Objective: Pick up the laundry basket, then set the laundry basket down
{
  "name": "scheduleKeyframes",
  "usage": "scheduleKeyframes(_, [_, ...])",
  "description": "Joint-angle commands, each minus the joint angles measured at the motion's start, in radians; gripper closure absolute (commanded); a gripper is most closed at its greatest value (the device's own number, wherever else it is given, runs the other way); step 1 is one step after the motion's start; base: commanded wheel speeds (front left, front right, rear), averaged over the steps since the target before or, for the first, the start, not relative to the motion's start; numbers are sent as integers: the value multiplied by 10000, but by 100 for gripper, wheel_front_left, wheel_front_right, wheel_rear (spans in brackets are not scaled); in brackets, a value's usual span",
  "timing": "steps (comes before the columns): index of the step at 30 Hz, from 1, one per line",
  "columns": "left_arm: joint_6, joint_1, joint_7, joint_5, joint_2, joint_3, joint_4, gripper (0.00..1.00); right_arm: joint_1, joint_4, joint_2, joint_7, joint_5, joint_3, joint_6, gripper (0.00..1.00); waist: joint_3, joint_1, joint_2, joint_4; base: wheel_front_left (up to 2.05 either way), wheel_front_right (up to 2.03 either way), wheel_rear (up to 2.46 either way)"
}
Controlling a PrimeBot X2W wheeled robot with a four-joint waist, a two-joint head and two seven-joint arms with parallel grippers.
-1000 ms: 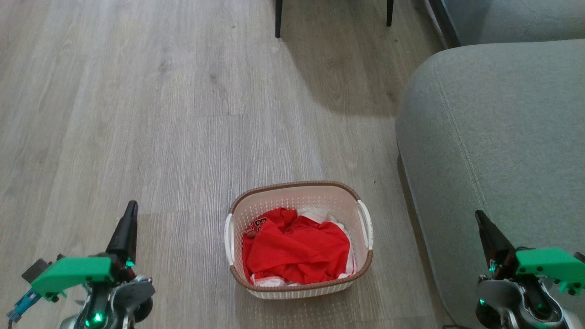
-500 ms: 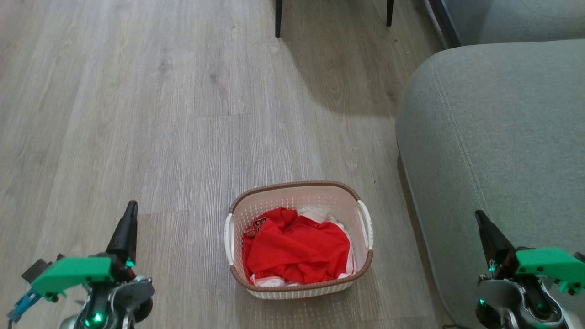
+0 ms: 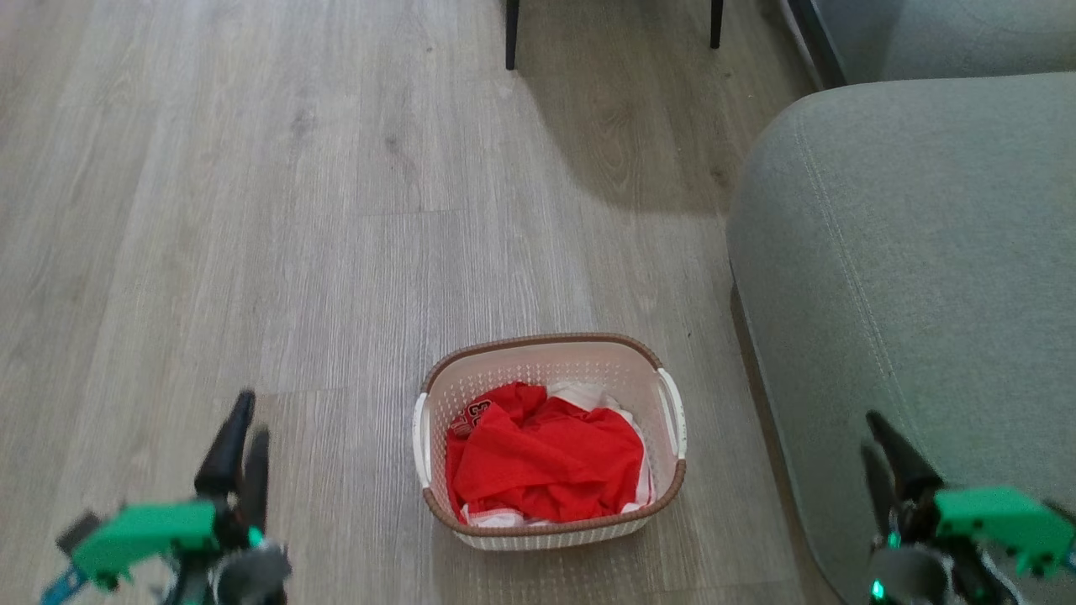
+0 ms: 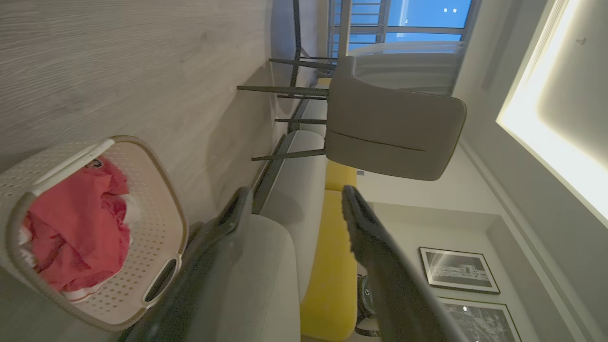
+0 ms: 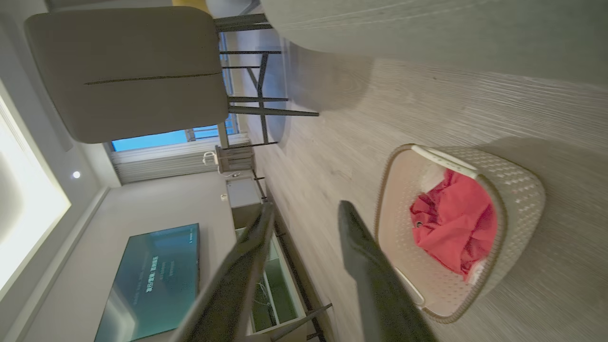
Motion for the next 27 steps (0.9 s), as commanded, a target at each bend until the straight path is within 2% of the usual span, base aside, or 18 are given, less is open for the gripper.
scheduleKeyframes(1, [0, 46, -14, 3, -4, -16, 51, 0, 44, 44, 5, -14, -4, 17, 2, 0, -2, 0, 0, 0, 0, 0, 0])
scheduleKeyframes(15, [85, 160, -425, 420, 3, -247, -347, 0, 135, -223, -13, -425, -569, 205, 0, 0, -86, 0, 0, 6, 0, 0, 0])
scheduleKeyframes(27, [373, 193, -776, 1851, 9, -458, -985, 0, 187, -760, -28, -776, -2034, 297, -1, 0, -131, 0, 0, 28, 0, 0, 0])
